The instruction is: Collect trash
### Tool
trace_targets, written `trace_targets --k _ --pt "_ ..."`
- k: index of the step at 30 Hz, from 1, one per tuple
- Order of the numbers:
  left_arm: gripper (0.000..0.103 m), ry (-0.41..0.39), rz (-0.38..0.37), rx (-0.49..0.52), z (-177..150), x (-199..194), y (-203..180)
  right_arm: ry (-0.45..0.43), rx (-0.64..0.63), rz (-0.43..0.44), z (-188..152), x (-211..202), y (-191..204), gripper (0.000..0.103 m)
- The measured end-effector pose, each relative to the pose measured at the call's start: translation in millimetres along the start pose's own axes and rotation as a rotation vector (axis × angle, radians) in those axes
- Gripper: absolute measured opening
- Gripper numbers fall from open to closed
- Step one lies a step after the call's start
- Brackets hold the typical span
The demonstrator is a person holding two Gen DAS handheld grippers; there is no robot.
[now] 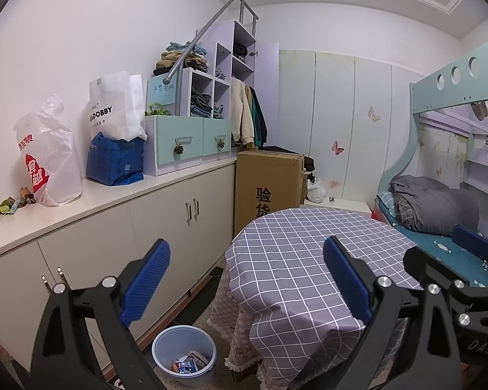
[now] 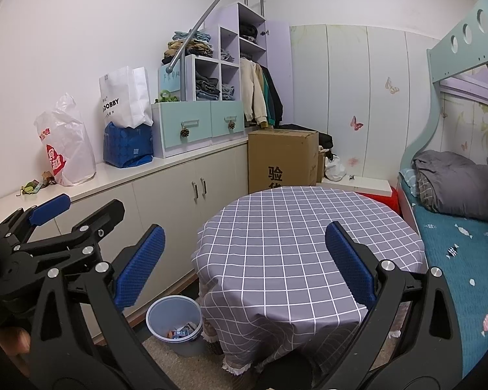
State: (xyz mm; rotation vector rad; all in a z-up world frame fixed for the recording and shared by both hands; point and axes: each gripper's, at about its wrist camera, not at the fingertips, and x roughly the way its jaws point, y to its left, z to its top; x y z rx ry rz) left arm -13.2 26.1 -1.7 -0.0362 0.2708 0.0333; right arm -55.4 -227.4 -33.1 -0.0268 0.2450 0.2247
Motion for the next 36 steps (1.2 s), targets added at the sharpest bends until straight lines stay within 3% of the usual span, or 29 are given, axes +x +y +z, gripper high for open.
trace_targets --k 36 --pt "0.093 0.007 -0.005 0.007 -1.5 2.0 -2.4 0.007 0.004 0.008 1.9 3.4 -5.6 0.097"
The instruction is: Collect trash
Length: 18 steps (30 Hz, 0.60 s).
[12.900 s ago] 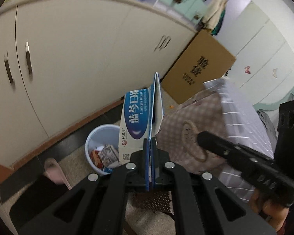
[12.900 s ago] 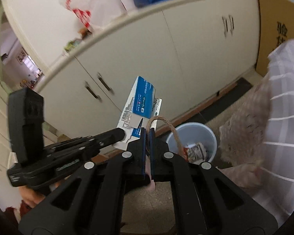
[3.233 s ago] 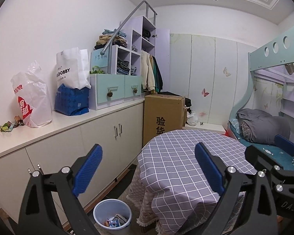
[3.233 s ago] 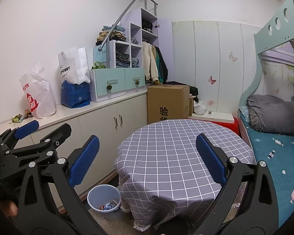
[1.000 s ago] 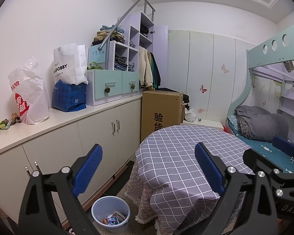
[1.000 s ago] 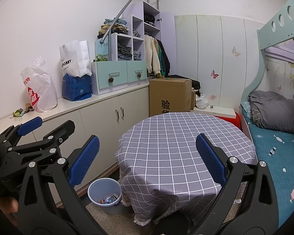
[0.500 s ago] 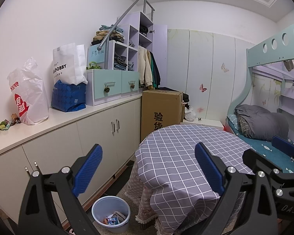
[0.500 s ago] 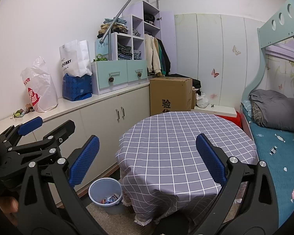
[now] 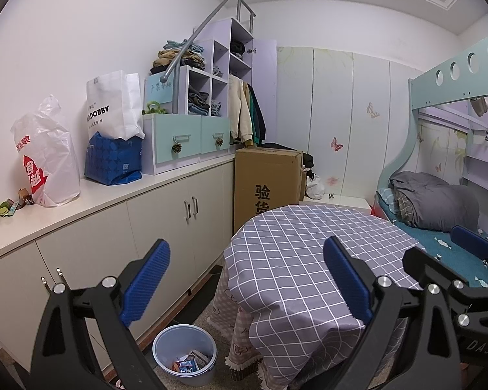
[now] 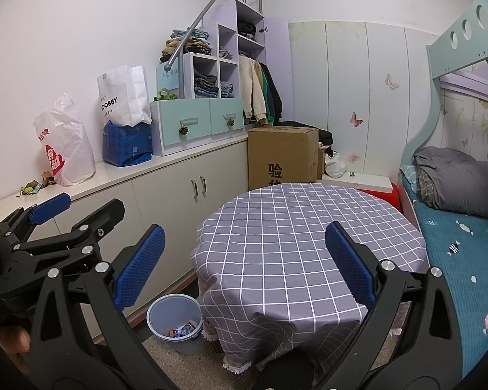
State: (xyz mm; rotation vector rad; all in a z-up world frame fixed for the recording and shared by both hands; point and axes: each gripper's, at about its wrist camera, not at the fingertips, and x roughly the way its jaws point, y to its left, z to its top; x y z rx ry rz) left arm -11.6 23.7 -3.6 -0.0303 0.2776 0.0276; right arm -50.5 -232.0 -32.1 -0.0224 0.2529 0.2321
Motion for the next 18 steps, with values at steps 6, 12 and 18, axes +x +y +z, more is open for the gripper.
trace_targets --k 6,12,18 --pt "0.093 0.004 -0.004 0.003 -2.3 1.3 1.1 0.001 0.000 0.000 0.2 0.0 -0.8 0.097" --pt "0.093 0.011 -0.008 0.007 -5.5 2.7 1.5 0.004 0.000 -0.002 -0.8 0.1 -1.5 0.097" --pt "0.093 0.021 -0.013 0.008 -6.3 5.5 6.5 0.007 0.001 -0.004 -5.1 -1.2 -2.5 0.097"
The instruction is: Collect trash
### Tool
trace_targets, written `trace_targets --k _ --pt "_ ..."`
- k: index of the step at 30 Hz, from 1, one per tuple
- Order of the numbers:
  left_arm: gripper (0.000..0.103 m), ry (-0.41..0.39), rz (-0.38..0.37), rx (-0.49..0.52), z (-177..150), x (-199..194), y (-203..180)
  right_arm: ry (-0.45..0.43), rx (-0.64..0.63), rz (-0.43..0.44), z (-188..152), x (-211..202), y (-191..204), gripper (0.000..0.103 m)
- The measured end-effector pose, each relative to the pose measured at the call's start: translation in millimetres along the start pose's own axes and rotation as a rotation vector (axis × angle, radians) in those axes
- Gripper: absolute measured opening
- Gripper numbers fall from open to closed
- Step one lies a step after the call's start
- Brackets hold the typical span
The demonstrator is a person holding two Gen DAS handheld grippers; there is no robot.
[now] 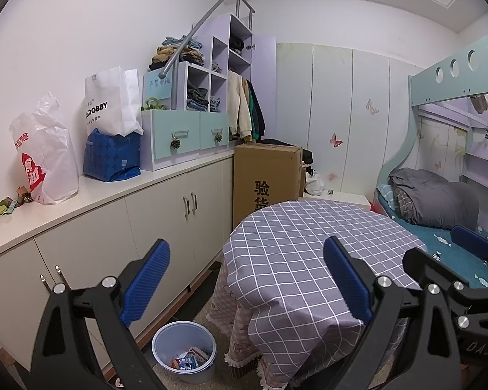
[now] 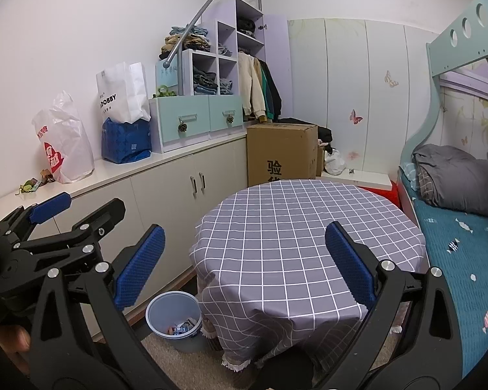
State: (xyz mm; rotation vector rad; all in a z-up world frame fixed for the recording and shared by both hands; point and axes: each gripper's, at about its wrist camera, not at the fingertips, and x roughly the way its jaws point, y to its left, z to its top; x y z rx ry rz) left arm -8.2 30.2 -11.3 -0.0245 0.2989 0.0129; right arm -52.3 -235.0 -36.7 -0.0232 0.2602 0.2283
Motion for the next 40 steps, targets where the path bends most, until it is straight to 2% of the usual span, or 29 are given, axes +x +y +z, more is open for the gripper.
trace_targets --k 18,25,31,34,37,40 --pt "0.093 0.030 -0.009 0.013 -1 12 7 0.023 0.011 0.001 -14 8 -10 0.097" --pt "0.093 0.047 -0.004 0.035 -1 25 2 0.037 0.027 0.002 -12 23 -19 0.097" --pt "0.093 0.070 -0.008 0.068 0 51 -11 0.052 0.047 -0.009 -14 44 -36 0.097" --pt "0.093 0.093 -0.014 0.079 0 76 -24 0.060 0.066 -0.028 -16 59 -51 0.097" --pt "0.093 0.131 0.016 0.099 -2 107 -38 0.086 0.088 -0.060 -19 81 -74 0.097" --pt "0.093 0.176 0.002 0.115 -5 138 -53 0.122 0.105 -0.090 -24 103 -97 0.097"
